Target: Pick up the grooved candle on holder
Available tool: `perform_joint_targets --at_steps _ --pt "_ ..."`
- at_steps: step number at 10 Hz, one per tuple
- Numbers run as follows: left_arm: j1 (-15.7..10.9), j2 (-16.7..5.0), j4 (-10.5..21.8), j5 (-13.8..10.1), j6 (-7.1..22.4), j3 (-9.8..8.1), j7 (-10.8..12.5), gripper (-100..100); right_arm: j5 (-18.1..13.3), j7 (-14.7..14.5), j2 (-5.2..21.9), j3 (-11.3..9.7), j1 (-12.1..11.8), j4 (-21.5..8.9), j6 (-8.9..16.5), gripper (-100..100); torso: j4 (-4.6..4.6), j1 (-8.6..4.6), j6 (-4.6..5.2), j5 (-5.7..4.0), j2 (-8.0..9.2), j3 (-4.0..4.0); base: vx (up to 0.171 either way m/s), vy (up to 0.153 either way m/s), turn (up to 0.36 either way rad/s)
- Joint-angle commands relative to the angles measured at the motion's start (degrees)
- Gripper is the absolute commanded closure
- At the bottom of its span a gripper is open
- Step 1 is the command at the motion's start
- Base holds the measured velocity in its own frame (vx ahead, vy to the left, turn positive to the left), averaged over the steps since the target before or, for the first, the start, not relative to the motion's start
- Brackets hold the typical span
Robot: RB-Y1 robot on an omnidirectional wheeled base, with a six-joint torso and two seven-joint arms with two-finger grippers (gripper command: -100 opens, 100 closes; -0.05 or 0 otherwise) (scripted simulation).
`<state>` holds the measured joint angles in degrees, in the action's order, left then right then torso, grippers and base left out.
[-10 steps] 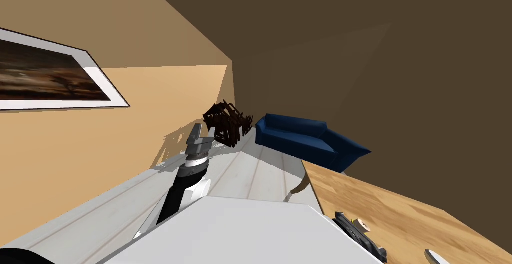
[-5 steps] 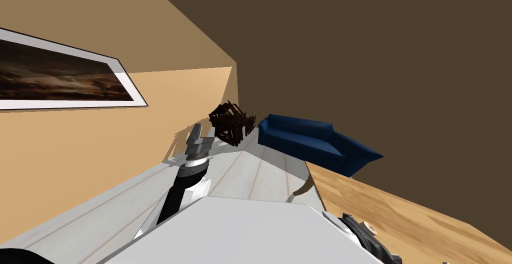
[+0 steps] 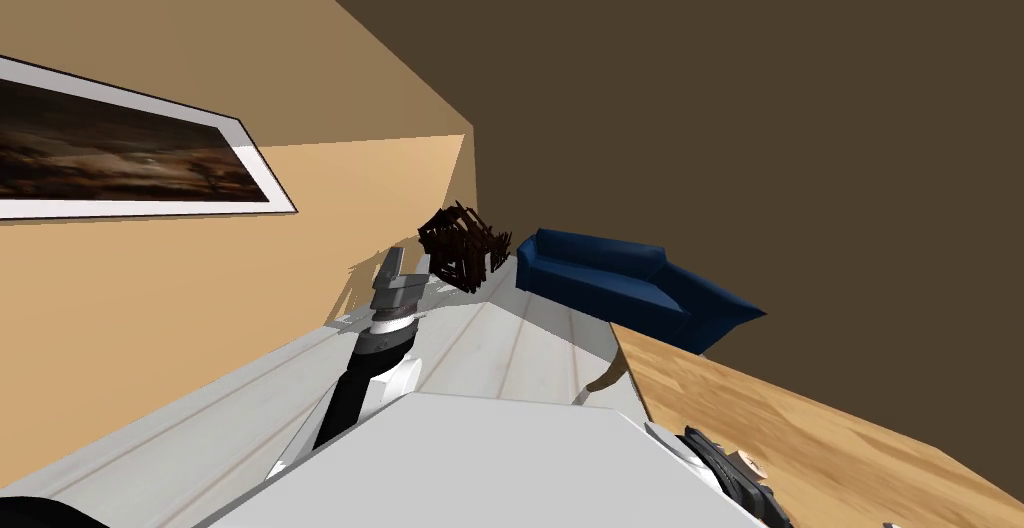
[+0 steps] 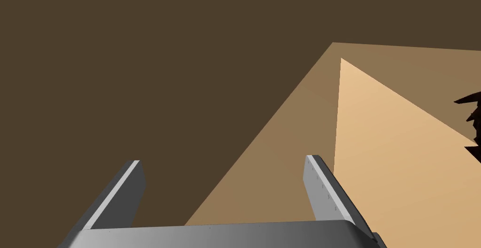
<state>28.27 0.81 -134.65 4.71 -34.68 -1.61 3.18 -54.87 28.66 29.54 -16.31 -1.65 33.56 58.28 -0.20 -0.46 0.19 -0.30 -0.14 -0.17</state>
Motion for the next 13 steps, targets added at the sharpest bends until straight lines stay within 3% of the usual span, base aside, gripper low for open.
perform_joint_targets --at_steps 1,2,3,4,6,7,10,11,13 --pt "0.0 0.0 0.0 0.0 0.0 0.00 0.0 0 0.0 0.0 0.0 0.0 0.0 0.0 0.0 0 0.00 0.00 0.00 0.00 0.00 0.00 0.000 0.000 0.000" --pt "0.0 0.0 0.0 0.0 0.0 0.00 0.0 0 -2.9 -1.2 -2.7 1.8 -2.9 2.9 -0.9 100 0.00 0.00 0.00 0.00 0.00 0.00 0.072 -0.078 -0.314" --pt "0.0 0.0 0.0 0.0 0.0 -0.01 0.0 0 -4.4 -1.2 -2.7 1.8 -3.5 4.1 -0.9 100 -0.10 -0.23 0.19 -0.12 -0.13 -0.11 0.103 -0.075 -0.213" --pt "0.0 0.0 0.0 0.0 0.0 -0.01 0.0 0 -6.2 -2.0 -5.4 3.5 -6.0 6.7 -2.0 100 -0.13 -0.39 0.12 -0.18 -0.26 -0.18 0.147 -0.094 -0.308" --pt "0.0 0.0 0.0 0.0 0.0 -0.01 0.0 0 -9.8 -2.0 -5.8 3.5 -6.3 8.6 -2.0 100 -0.31 -0.74 0.25 -0.62 -0.34 -0.31 0.078 -0.054 -0.106" --pt "0.0 0.0 0.0 0.0 0.0 0.00 0.0 0 -11.5 -2.7 -8.4 5.2 -9.1 11.4 -3.0 100 -0.24 -0.75 0.07 -0.68 -0.21 -0.23 0.074 -0.056 -0.254" --pt "0.0 0.0 0.0 0.0 0.0 0.00 0.0 0 -15.6 -2.7 -9.0 5.2 -9.1 12.5 -3.0 100 -0.38 -1.00 0.09 -1.30 -0.18 -0.28 0.034 -0.031 -0.067" --pt "0.0 0.0 0.0 0.0 0.0 0.00 0.0 0 -17.5 -3.5 -11.7 6.9 -11.9 15.5 -4.1 100 -0.36 -0.98 -0.01 -1.37 -0.19 -0.27 0.087 -0.049 -0.301" --pt "0.0 0.0 0.0 0.0 0.0 -0.01 0.0 0 -21.0 -3.5 -12.1 6.9 -11.9 16.4 -4.1 100 -0.55 -1.22 0.15 -1.71 -0.45 -0.49 0.072 -0.031 -0.107"
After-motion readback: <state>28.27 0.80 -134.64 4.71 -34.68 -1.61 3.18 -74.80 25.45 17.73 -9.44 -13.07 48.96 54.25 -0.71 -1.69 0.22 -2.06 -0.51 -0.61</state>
